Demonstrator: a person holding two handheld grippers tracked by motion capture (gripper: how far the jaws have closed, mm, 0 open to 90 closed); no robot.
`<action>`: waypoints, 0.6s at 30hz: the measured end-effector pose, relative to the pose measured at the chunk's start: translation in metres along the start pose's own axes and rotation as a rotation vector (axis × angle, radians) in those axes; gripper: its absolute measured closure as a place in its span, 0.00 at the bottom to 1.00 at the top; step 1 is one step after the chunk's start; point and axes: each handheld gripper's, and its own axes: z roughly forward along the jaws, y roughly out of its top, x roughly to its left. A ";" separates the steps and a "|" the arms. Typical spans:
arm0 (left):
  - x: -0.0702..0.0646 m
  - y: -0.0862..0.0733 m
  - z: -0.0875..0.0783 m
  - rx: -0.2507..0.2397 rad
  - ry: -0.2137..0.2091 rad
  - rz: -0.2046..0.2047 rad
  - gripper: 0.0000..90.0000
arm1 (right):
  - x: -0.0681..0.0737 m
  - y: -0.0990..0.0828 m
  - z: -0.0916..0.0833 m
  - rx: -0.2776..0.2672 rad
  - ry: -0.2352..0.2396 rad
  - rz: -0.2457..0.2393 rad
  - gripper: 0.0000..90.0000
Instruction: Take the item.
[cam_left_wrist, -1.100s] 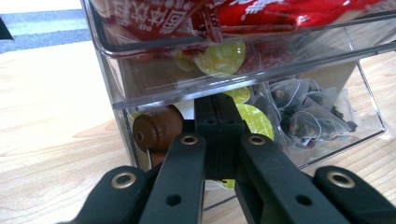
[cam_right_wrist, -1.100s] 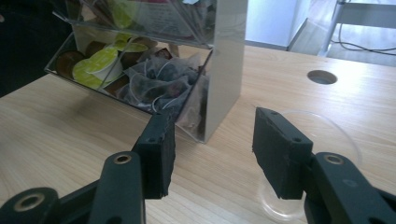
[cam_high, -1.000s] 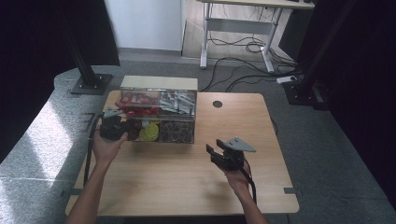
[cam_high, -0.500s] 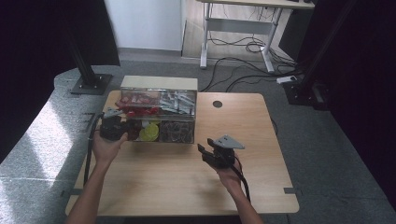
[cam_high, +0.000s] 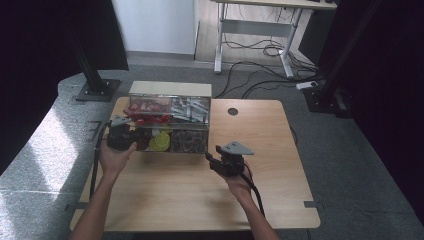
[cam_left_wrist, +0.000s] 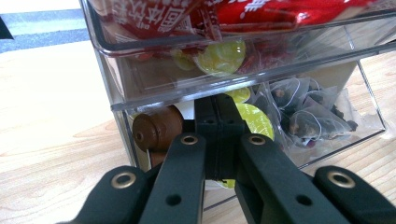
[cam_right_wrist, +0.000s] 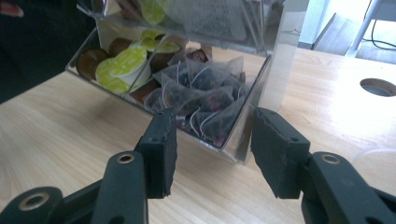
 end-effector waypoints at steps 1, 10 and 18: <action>0.000 0.000 0.000 0.001 0.000 0.000 1.00 | 0.000 0.001 0.000 -0.004 0.001 0.002 0.56; -0.001 0.001 0.001 0.005 0.001 0.003 1.00 | 0.004 0.007 0.011 0.006 0.007 -0.005 0.56; -0.001 0.000 0.001 0.003 -0.002 0.003 1.00 | 0.009 0.007 0.022 0.014 0.016 -0.017 0.55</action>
